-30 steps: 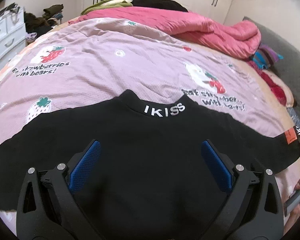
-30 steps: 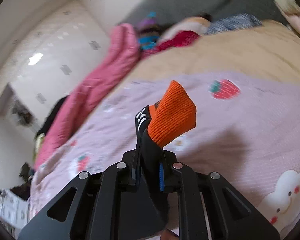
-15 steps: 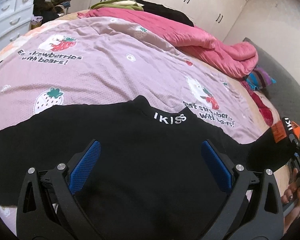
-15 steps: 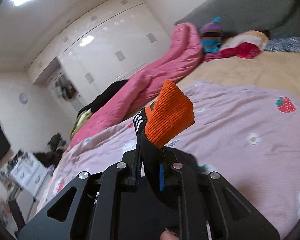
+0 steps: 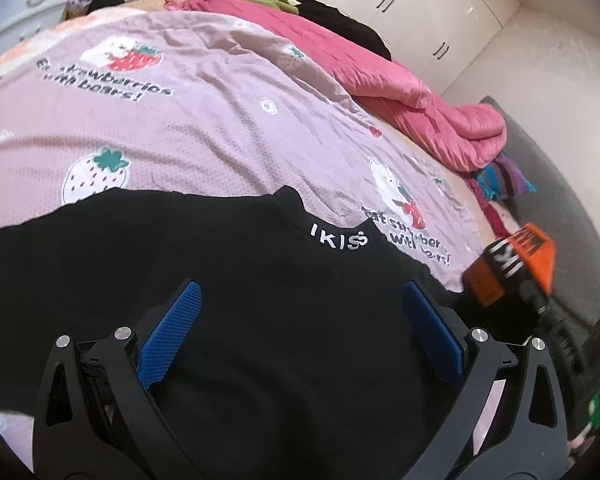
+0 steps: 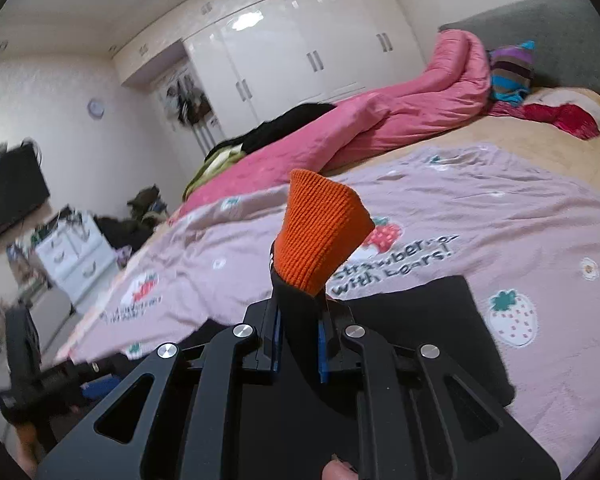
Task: Fold small clothes
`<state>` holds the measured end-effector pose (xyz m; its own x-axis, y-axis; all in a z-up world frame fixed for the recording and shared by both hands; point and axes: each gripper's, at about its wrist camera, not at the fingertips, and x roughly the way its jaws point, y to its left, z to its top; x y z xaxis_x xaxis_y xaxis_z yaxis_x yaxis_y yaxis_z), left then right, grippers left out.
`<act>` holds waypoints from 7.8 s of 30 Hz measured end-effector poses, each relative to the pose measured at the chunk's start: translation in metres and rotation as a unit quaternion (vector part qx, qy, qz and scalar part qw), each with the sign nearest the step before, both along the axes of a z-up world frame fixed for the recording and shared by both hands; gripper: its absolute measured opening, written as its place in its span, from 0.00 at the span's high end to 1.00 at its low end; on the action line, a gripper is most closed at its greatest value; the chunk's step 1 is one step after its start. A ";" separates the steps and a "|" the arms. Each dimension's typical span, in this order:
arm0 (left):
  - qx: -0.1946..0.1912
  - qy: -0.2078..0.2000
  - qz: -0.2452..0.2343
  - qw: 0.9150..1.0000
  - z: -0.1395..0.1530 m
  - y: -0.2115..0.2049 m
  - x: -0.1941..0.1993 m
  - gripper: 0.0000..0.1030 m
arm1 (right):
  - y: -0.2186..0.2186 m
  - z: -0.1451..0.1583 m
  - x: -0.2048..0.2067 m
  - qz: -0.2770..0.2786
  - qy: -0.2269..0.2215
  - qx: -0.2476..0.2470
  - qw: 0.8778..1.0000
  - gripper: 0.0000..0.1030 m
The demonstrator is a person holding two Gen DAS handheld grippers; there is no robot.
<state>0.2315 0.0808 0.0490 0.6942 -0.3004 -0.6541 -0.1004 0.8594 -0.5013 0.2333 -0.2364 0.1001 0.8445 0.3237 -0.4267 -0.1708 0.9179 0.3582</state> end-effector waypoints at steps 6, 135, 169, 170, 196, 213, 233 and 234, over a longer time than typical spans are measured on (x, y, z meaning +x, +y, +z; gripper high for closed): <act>-0.041 0.006 0.000 0.999 -0.006 0.011 0.001 0.08 | 0.043 -0.025 0.005 0.039 0.027 -0.032 0.998 0.88; 0.125 0.035 -0.061 0.990 -0.036 -0.041 -0.036 0.28 | 0.029 -0.070 -0.001 0.095 0.150 -0.106 0.978 0.11; 0.156 0.007 0.109 0.982 -0.015 0.075 -0.126 0.09 | 0.115 -0.033 -0.049 0.165 0.071 -0.116 0.977 0.05; 0.158 0.009 0.114 0.981 -0.017 0.078 -0.128 0.09 | 0.117 -0.033 -0.050 0.167 0.070 -0.117 0.976 0.05; 0.125 0.039 0.248 0.960 -0.033 0.158 -0.187 0.09 | 0.193 -0.040 -0.092 0.255 0.045 -0.152 0.954 0.04; 0.074 0.062 0.342 0.935 -0.054 0.198 -0.228 0.09 | 0.209 -0.042 -0.109 0.280 0.040 -0.158 0.946 0.04; 0.081 0.035 0.334 0.938 -0.061 0.229 -0.205 0.81 | 0.168 -0.031 -0.087 0.233 0.041 -0.142 0.961 0.04; 0.084 0.033 0.333 0.939 -0.060 0.228 -0.204 0.82 | 0.163 -0.031 -0.084 0.227 0.043 -0.139 0.963 0.04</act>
